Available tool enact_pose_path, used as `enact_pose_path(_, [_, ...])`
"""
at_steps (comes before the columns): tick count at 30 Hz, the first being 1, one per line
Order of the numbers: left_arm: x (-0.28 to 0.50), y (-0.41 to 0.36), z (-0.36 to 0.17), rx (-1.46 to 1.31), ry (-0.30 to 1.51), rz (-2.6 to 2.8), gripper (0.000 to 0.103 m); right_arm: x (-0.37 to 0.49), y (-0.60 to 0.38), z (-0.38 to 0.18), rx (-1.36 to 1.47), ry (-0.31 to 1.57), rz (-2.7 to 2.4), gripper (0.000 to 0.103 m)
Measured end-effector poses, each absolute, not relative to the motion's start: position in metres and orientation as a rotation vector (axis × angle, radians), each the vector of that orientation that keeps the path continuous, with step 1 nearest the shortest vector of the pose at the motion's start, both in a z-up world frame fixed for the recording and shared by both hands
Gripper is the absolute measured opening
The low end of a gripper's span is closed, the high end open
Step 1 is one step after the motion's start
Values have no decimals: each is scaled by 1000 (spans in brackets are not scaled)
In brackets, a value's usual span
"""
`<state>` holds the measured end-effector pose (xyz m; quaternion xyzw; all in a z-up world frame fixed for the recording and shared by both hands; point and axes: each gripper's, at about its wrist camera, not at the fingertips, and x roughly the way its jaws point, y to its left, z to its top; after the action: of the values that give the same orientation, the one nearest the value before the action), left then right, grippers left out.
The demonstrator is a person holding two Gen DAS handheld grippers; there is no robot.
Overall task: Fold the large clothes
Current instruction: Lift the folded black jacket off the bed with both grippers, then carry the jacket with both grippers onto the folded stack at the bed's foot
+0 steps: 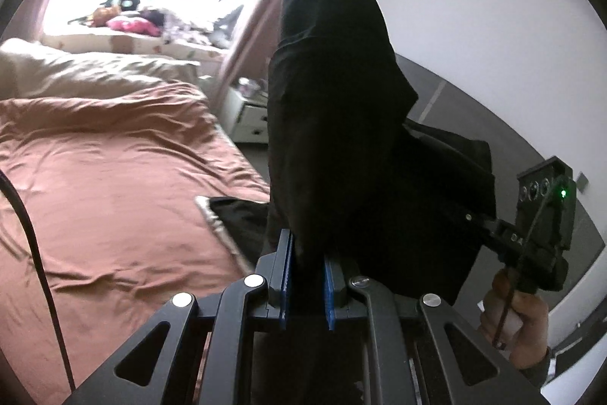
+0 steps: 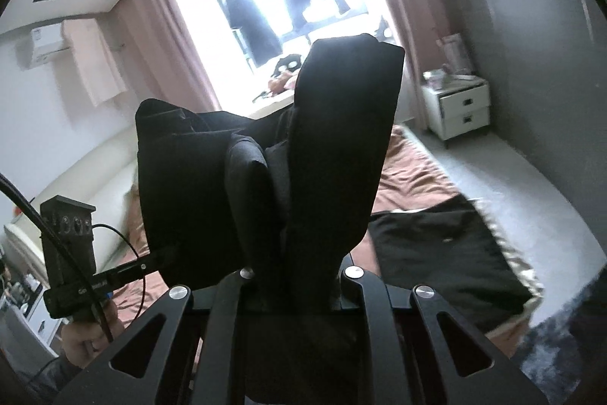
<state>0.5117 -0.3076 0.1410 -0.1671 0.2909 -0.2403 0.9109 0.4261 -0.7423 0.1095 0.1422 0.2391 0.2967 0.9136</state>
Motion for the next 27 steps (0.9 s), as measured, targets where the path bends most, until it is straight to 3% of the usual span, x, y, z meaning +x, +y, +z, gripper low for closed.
enact_pose_path(12, [556, -388, 128, -333, 651, -605, 14, 396, -764, 120, 305, 490, 452, 10])
enact_pose_path(27, [675, -405, 39, -375, 836, -521, 14, 487, -691, 74, 326, 652, 380, 10])
